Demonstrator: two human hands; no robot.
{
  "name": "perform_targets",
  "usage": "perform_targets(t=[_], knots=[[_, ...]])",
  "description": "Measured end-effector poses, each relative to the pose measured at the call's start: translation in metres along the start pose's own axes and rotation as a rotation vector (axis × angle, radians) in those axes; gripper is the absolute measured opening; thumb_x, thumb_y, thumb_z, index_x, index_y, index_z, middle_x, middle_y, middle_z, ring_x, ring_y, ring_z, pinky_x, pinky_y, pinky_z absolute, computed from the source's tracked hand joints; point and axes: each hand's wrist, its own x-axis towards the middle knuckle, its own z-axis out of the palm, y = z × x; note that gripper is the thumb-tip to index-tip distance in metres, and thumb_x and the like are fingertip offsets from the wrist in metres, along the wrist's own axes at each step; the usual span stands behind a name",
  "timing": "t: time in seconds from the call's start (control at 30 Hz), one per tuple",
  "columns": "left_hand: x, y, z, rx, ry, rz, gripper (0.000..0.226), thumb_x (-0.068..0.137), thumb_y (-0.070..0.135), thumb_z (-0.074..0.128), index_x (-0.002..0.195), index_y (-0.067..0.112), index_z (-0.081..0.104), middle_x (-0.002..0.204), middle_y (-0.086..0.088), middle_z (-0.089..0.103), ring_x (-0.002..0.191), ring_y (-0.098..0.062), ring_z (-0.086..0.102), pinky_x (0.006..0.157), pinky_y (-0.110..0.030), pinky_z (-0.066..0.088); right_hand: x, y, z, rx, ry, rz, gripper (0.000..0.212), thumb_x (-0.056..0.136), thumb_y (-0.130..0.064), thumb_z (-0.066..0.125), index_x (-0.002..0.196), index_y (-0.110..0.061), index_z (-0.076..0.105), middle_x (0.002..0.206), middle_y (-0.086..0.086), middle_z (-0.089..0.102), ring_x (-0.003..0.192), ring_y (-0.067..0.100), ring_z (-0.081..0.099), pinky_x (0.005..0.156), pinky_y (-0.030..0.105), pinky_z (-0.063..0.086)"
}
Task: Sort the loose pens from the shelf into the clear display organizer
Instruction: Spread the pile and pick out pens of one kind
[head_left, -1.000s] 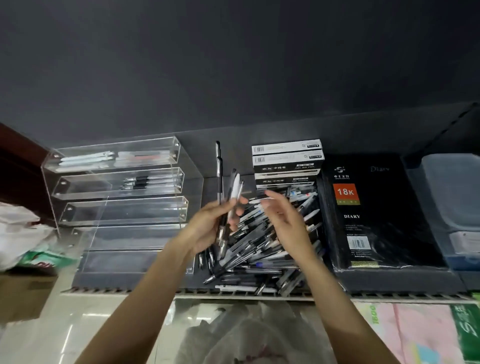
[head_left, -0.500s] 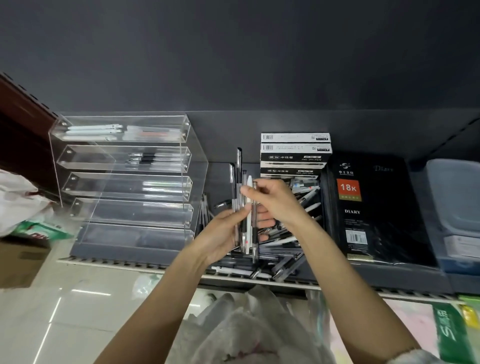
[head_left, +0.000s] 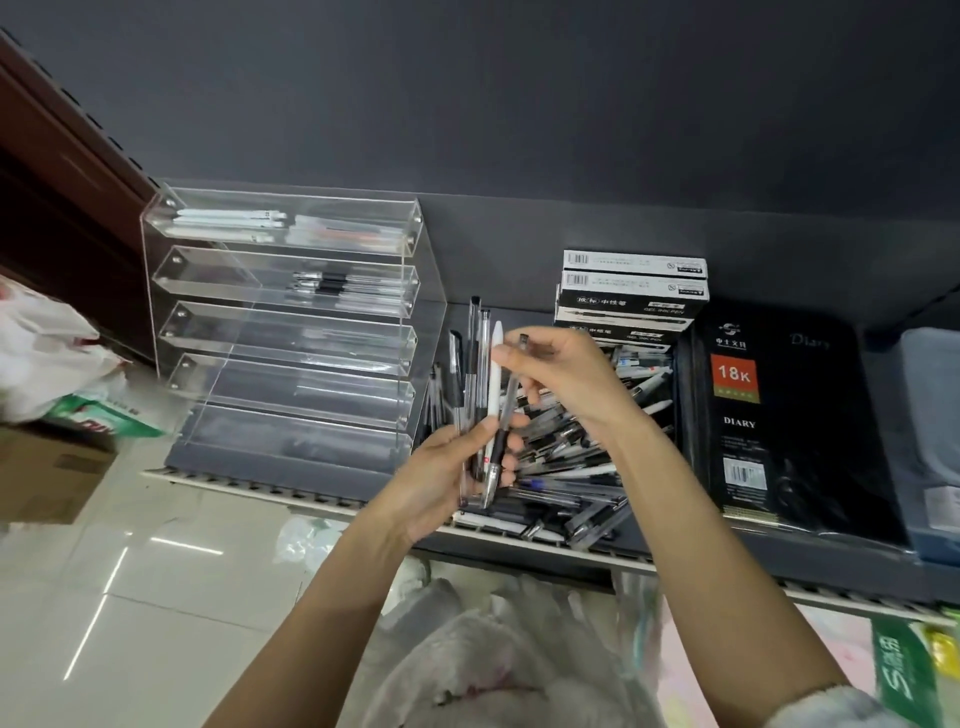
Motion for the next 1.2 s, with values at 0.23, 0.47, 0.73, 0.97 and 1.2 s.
perform_targets(t=[0.23,0.47,0.73,0.97,1.2], knots=[[-0.013,0.017,-0.050,-0.062,-0.047,-0.031,0.032,0.087,0.023,0.052,0.109,0.005,0.067,0.078,0.000,0.067,0.063,-0.009,0.060,0.062,-0.023,0.054,0.018,-0.013,0.045,0.035,0.046,-0.016,0.021,0.081,-0.009,0.070,0.101,-0.005,0.068,0.065,0.000,0.059,0.051,0.007,0.054,0.056,0.019,0.050],[-0.027,0.053,-0.125,-0.103,-0.034,0.013,0.030,0.092,0.024,0.044,0.111,0.013,0.064,0.101,-0.002,0.073,0.083,-0.011,0.070,0.068,-0.021,0.055,0.024,-0.027,0.094,0.376,0.557,-0.176,0.008,0.089,-0.007,0.060,0.089,-0.009,0.068,0.068,-0.006,0.063,0.063,0.006,0.060,0.062,0.017,0.051],[-0.034,0.086,-0.186,-0.289,-0.004,0.206,0.031,0.092,0.022,0.045,0.116,0.010,0.060,0.117,-0.005,0.068,0.109,-0.018,0.064,0.085,-0.026,0.054,0.028,-0.009,0.250,0.105,0.733,-0.248,0.014,0.080,0.001,0.069,0.087,-0.011,0.068,0.081,-0.006,0.069,0.078,0.005,0.067,0.074,0.017,0.050],[-0.043,0.086,-0.209,-0.376,-0.005,0.238,0.031,0.094,0.023,0.044,0.116,0.010,0.061,0.097,0.000,0.071,0.100,-0.014,0.065,0.089,-0.028,0.053,0.043,-0.001,0.293,-0.519,0.812,-0.425,0.007,0.079,-0.009,0.075,0.085,-0.008,0.070,0.081,-0.002,0.064,0.066,0.004,0.061,0.061,0.023,0.053],[-0.052,0.094,-0.227,-0.341,-0.035,0.269,0.022,0.088,0.026,0.048,0.102,0.012,0.058,0.064,0.007,0.051,0.061,-0.008,0.056,0.065,-0.024,0.053,0.035,-0.032,0.270,-0.663,0.697,-0.491,0.019,0.089,-0.031,0.061,0.083,-0.017,0.072,0.076,-0.009,0.067,0.066,-0.005,0.055,0.060,0.013,0.044]])
